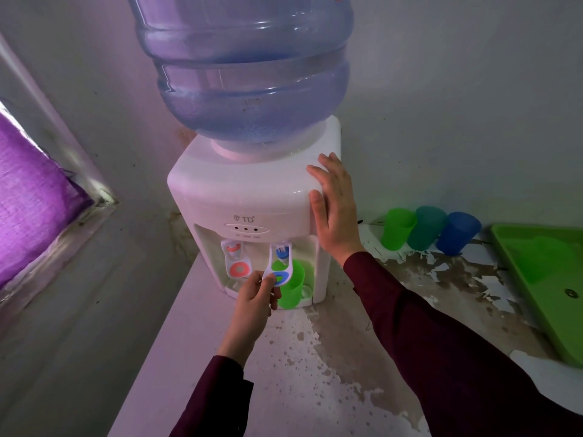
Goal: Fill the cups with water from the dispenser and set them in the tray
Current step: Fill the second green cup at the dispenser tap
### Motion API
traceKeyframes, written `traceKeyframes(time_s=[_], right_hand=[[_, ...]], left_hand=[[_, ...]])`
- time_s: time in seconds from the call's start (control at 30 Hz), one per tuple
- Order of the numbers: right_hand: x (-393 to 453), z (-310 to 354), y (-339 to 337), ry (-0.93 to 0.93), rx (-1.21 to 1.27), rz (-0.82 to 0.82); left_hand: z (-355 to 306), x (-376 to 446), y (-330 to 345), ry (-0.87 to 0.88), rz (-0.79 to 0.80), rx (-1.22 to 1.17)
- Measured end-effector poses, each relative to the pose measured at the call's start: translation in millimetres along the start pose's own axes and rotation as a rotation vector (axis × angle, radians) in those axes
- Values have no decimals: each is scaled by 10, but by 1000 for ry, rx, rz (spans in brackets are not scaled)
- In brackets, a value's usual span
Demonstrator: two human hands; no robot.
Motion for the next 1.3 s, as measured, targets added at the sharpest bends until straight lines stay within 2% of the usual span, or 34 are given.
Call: traceKeyframes(time_s=[0.37, 0.67, 0.8, 0.93, 1.07, 1.2, 1.3], right_hand=[[0, -19, 7, -17, -2, 2], [5, -5, -7, -21, -8, 4], [3, 4, -7, -18, -1, 8], [2, 2, -6, -14, -3, 12], [1, -6, -4, -11, -1, 18], [2, -3, -3, -11, 3, 16], [0, 3, -9, 0, 8, 25]], left_hand=[[39, 32, -4, 11, 23, -16], [115, 34, -3, 81, -31, -7], [234, 129, -25, 124, -119, 150], [194, 267, -24, 217, -299, 501], [191, 322, 28, 276, -379, 526], [256, 328, 178, 324, -265, 383], [446, 385, 320, 200, -86, 152]])
Point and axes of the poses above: each hand's wrist, its own x-axis towards the middle knuckle, its own y-axis out of the palm, z = x × y, the point moved 9 cm from there along x, towards the middle knuckle, and after that the axes turned 4 degrees about x, right-handed, at the moved point
